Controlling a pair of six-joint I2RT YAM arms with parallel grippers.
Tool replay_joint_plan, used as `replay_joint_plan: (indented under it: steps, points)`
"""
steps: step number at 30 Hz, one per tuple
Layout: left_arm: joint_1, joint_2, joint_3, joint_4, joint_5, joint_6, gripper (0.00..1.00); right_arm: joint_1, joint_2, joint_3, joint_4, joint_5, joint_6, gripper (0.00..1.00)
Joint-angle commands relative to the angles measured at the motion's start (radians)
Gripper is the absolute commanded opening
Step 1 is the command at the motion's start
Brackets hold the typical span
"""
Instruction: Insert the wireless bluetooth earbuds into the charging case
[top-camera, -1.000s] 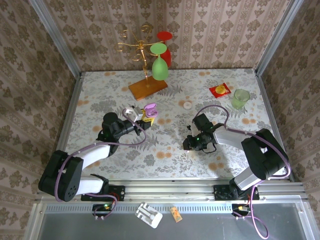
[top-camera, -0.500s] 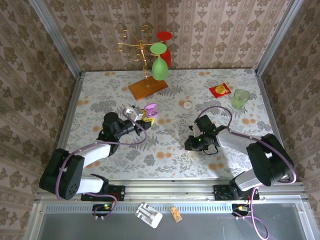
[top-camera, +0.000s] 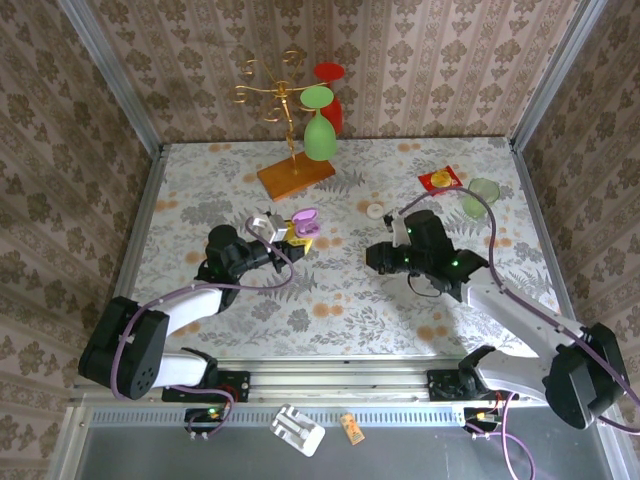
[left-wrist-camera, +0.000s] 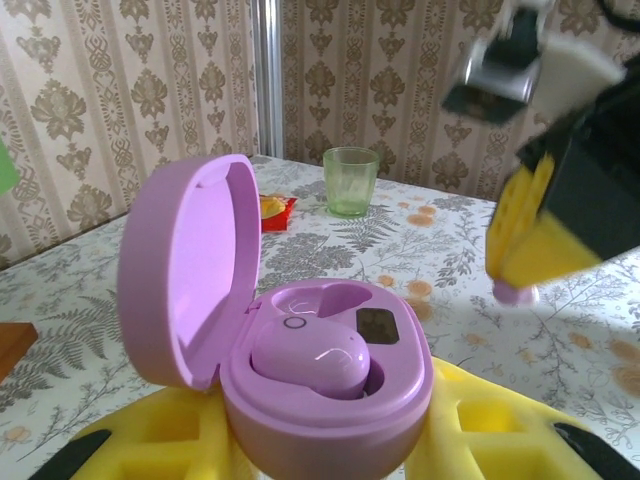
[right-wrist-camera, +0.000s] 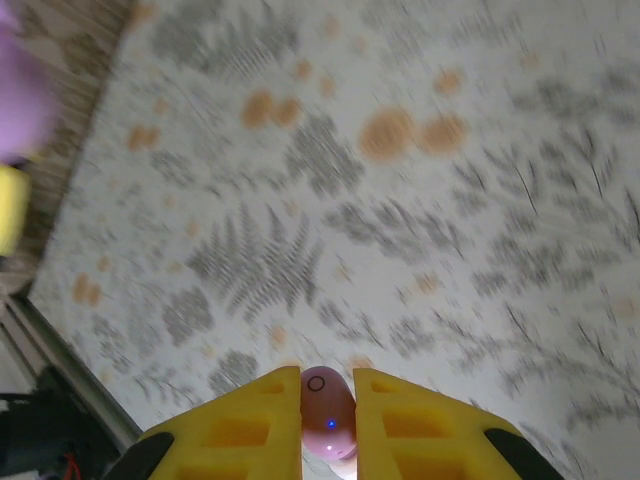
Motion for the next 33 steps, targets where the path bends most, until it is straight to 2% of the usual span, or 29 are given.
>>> replay_joint_plan:
  steps: [1,7,12,20,33]
  points:
    - [-0.005,-0.008,0.018,0.046,0.032,-0.041,0.23,0.044,-0.048,0.068,0.076,0.078,-0.026,0.15]
    - [-0.068,-0.004,0.025,0.066,0.024,-0.069,0.23,0.107,-0.04,0.118,0.205,0.118,-0.066,0.13]
    - [-0.096,0.005,0.034,0.087,0.021,-0.085,0.23,0.147,0.012,0.166,0.233,0.128,-0.111,0.13]
    - [-0.128,0.014,0.04,0.121,0.01,-0.109,0.23,0.169,0.087,0.199,0.275,0.106,-0.131,0.13]
    - [-0.131,0.057,0.06,0.225,0.013,-0.174,0.23,0.172,0.117,0.187,0.303,0.105,-0.124,0.13]
